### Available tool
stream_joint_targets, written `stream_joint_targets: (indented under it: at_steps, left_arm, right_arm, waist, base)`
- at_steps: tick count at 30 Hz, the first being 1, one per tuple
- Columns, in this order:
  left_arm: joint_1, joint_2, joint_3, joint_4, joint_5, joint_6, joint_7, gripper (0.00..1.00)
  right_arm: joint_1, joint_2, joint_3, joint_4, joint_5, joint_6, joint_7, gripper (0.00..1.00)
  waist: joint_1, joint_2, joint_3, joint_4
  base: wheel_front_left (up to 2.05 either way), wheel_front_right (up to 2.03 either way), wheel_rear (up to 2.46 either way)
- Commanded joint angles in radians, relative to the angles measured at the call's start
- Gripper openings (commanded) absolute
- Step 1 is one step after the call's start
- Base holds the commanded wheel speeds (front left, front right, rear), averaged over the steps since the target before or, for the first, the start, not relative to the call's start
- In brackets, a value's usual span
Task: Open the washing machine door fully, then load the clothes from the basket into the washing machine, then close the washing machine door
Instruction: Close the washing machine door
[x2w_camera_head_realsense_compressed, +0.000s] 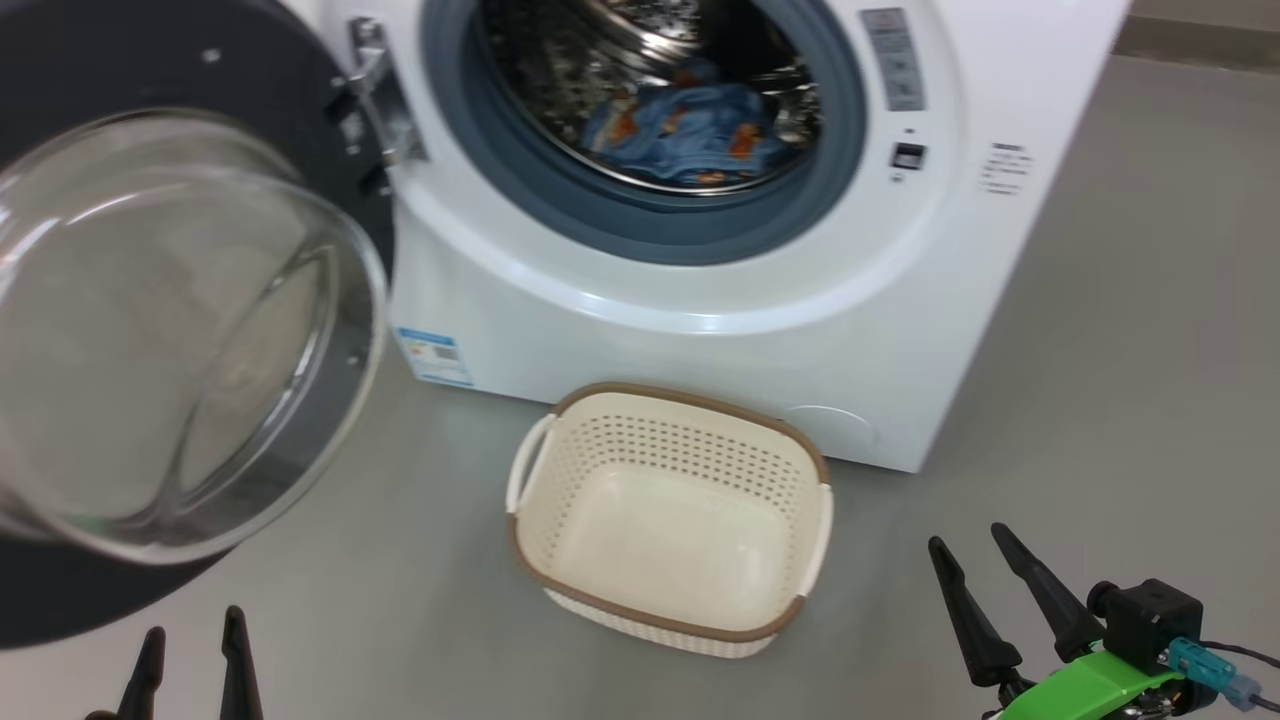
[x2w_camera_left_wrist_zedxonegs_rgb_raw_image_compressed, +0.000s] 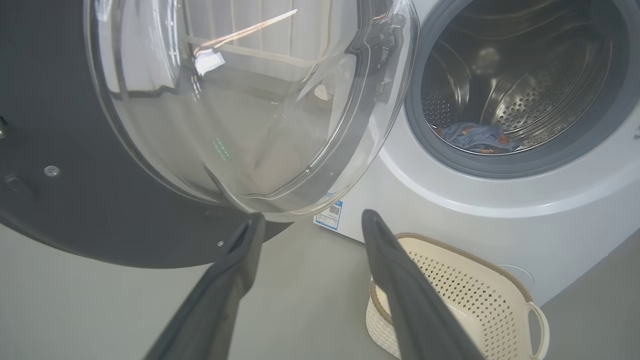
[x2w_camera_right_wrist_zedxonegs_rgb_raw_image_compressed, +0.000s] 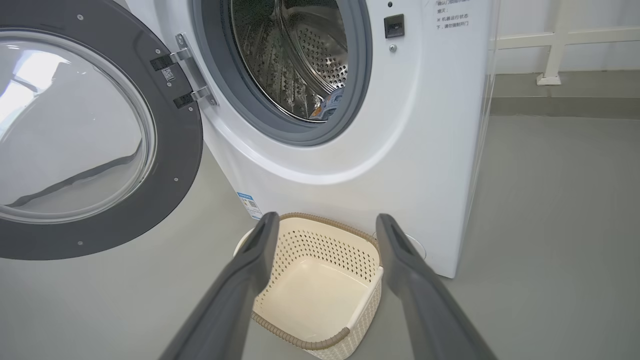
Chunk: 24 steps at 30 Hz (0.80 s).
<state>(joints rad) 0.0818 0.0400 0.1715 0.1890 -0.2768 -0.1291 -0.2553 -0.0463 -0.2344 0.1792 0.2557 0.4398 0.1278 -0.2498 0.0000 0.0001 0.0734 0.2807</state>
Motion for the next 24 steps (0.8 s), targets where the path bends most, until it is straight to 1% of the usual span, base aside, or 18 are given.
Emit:
stream_joint_targets:
  at_steps: [1,7,12,16,24]
  left_arm:
    - [-0.011,0.011,0.033,-0.018,0.007,-0.002,-0.006,1.00]
    - [0.000,0.011,0.028,-0.009,-0.008,-0.002,-0.006,1.00]
    - [0.007,0.010,0.022,-0.007,-0.018,0.003,-0.006,1.00]
    - [0.015,0.010,0.016,-0.012,-0.026,0.011,-0.006,1.00]
    - [0.025,0.010,0.010,-0.025,-0.033,0.021,-0.006,1.00]
  right_arm:
    - [-0.030,-0.016,0.027,-0.016,0.007,0.003,-0.012,1.00]
    - [-0.038,-0.025,0.051,-0.007,0.012,0.003,-0.012,1.00]
    - [-0.046,-0.033,0.066,0.003,0.020,0.003,-0.012,1.00]
    - [-0.047,-0.032,0.076,0.008,0.025,0.003,-0.012,1.00]
    - [-0.045,-0.029,0.086,0.010,0.026,0.003,-0.012,1.00]
  waist:
    - [0.0000,-0.0001,-0.008,0.073]
    - [0.0000,-0.0001,-0.016,0.142]
    - [0.0000,-0.0001,-0.028,0.182]
    - [0.0000,-0.0001,-0.038,0.202]
    - [0.0000,-0.0001,-0.045,0.216]
  base:
    - [0.00,0.00,0.00]
    - [0.00,0.00,0.00]
    - [0.00,0.00,0.00]
    - [0.00,0.00,0.00]
    - [0.00,0.00,0.00]
